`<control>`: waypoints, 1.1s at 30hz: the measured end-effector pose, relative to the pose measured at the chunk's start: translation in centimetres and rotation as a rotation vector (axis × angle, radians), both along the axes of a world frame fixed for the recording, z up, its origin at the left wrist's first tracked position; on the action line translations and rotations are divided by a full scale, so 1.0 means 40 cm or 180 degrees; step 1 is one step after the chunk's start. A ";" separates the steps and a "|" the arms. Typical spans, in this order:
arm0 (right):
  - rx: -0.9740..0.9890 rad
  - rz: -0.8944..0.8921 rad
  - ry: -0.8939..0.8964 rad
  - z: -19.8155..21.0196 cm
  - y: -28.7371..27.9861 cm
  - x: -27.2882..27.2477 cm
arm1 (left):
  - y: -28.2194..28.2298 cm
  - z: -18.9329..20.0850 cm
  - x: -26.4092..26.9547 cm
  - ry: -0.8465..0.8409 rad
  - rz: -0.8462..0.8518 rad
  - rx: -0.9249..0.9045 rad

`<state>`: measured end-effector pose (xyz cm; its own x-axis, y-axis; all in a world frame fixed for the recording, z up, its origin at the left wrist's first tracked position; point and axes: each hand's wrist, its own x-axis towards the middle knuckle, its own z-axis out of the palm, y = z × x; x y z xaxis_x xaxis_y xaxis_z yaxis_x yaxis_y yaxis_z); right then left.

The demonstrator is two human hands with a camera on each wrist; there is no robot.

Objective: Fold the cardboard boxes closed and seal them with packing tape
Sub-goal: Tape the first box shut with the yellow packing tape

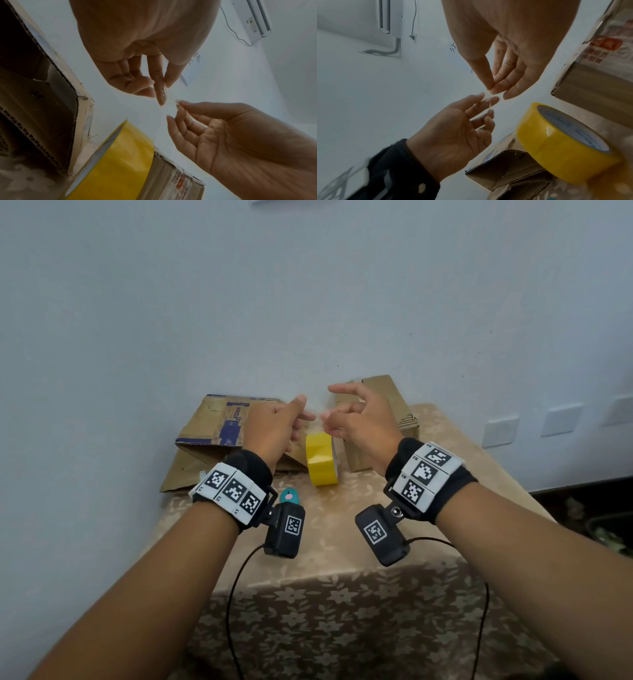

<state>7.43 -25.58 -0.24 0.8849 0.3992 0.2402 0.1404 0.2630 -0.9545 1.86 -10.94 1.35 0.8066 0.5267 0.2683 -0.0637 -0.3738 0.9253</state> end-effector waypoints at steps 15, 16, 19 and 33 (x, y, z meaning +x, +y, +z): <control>-0.0045 0.0022 0.0177 0.010 0.008 -0.007 | 0.006 0.021 0.005 -0.0436 -0.0007 -0.0484; -0.0064 0.0010 0.0198 0.009 0.007 -0.007 | 0.003 0.023 0.007 -0.0458 -0.0030 -0.0462; -0.0086 -0.0019 0.0348 0.003 0.003 -0.003 | -0.005 0.027 0.011 -0.0545 -0.0085 -0.0424; 0.0420 -0.0387 0.1029 0.034 -0.046 0.047 | -0.031 0.081 0.043 -0.0877 0.0004 -0.0301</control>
<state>9.29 -27.44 1.10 0.9625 0.2706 -0.0173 -0.1252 0.3868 -0.9136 3.60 -12.20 4.60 0.7094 0.5608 0.4268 -0.3171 -0.2869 0.9040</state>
